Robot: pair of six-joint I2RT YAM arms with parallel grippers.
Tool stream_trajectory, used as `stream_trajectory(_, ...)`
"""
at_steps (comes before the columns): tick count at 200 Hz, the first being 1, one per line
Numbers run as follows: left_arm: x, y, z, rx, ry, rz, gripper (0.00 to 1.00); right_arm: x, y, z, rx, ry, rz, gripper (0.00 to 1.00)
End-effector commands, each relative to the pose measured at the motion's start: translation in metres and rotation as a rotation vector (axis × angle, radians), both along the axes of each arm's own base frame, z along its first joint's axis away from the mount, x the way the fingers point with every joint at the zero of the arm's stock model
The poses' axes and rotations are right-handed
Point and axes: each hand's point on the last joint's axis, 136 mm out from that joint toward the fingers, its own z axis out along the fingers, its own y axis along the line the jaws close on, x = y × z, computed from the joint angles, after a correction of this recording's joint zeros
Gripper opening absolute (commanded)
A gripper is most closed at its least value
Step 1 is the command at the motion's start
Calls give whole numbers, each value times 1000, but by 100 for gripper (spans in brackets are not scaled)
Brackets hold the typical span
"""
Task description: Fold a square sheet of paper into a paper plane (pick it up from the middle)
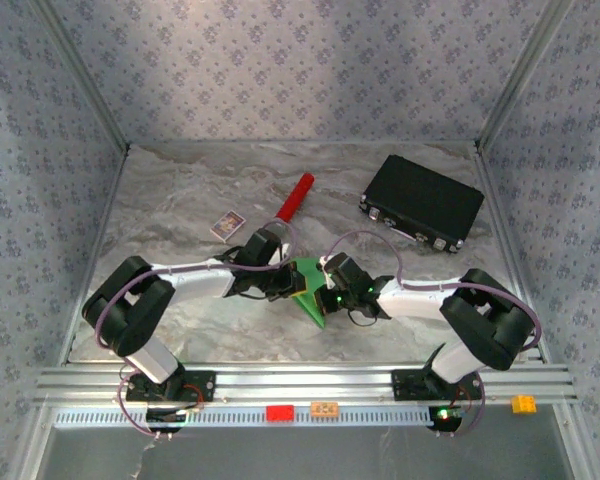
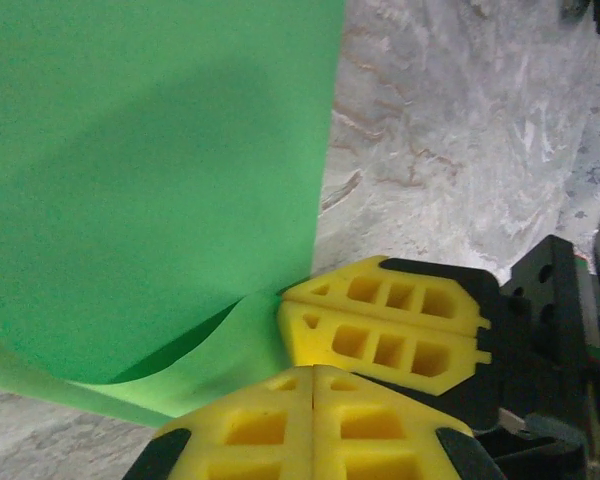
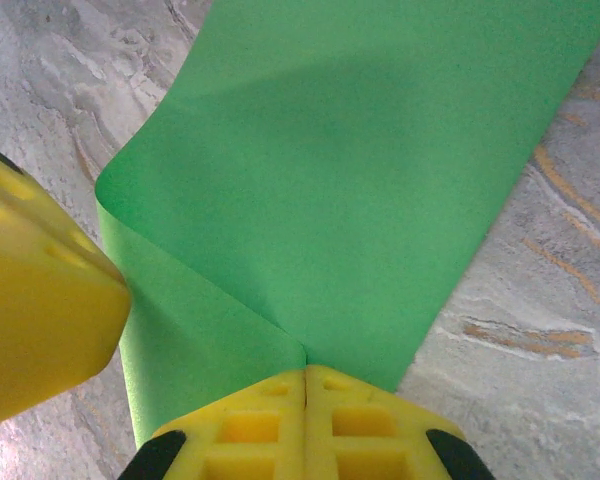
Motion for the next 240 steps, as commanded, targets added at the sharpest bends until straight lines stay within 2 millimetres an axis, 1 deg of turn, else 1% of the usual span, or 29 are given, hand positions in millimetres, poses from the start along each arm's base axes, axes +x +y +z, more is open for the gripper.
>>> stream_trajectory(1,-3,-4,-4,-16,22,-1,0,1,-5,-7,-29,20,-21,0)
stream_trajectory(52,-11,-5,-22,16,49,-19,0,2,-6,-7,-36,19,-23,0)
stream_trajectory(100,-15,5,-39,66,46,-14,0,2,-6,-8,-37,22,-24,0)
stream_trajectory(146,-16,14,-51,109,22,-14,0,1,-4,-8,-30,28,-20,0)
stream_trajectory(174,-17,18,-60,135,29,-13,0,3,0,-3,-15,27,-14,0)
stream_trajectory(187,-17,17,-62,134,31,-14,0,4,3,0,-4,28,-11,0)
stream_trajectory(209,-16,16,-60,134,25,-20,0,5,8,6,13,30,-9,3)
stream_trajectory(222,-16,16,-59,138,20,-20,0,7,8,12,16,39,-17,7)
stream_trajectory(231,-16,17,-59,140,19,-20,0,8,6,16,16,47,-31,12)
stream_trajectory(240,-16,17,-59,139,18,-21,0,9,4,22,24,55,-44,15)
